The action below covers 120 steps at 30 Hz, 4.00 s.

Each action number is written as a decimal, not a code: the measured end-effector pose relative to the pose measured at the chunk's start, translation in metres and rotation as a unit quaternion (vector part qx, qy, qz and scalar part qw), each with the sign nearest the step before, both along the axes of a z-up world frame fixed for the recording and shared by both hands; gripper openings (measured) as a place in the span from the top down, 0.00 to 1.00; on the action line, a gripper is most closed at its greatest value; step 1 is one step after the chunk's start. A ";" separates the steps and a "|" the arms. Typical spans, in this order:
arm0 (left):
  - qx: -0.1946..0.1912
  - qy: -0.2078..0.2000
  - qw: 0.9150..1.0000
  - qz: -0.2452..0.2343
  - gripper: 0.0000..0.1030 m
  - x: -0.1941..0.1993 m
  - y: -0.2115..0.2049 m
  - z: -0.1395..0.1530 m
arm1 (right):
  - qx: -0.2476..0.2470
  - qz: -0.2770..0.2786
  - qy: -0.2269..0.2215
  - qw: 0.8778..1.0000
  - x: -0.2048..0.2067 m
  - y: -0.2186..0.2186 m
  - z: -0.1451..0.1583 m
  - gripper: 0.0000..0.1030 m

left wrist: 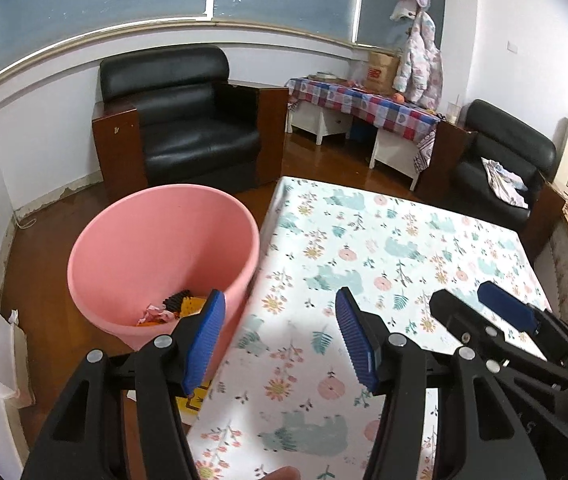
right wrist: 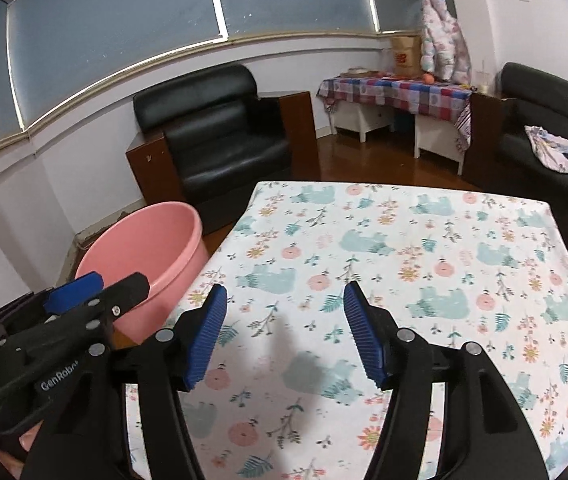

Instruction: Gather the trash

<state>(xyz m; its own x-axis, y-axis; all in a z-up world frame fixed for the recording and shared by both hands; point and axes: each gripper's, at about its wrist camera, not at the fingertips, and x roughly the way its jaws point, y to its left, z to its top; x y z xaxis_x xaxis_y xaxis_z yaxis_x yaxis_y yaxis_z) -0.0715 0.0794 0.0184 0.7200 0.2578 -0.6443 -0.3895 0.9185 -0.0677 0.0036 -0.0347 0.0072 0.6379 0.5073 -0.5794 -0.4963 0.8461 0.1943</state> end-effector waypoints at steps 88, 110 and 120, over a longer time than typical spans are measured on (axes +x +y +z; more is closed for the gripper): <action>0.008 -0.007 1.000 0.014 0.47 -0.003 0.007 0.007 | 0.014 -0.025 0.008 1.000 -0.009 -0.018 0.003 0.32; 0.008 0.000 1.000 0.007 0.47 -0.001 0.009 0.000 | 0.005 -0.025 0.010 1.000 -0.007 -0.019 -0.003 0.32; 0.007 0.003 1.000 0.005 0.47 -0.001 0.009 -0.004 | -0.001 -0.022 0.013 1.000 -0.008 -0.021 -0.008 0.32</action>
<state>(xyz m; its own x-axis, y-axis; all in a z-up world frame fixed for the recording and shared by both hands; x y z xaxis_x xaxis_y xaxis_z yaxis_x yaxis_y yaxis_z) -0.0722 0.0885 0.0149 0.7134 0.2730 -0.6454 -0.3984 0.9157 -0.0529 -0.0044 -0.0554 -0.0004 0.6445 0.4777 -0.5970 -0.4527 0.8676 0.2055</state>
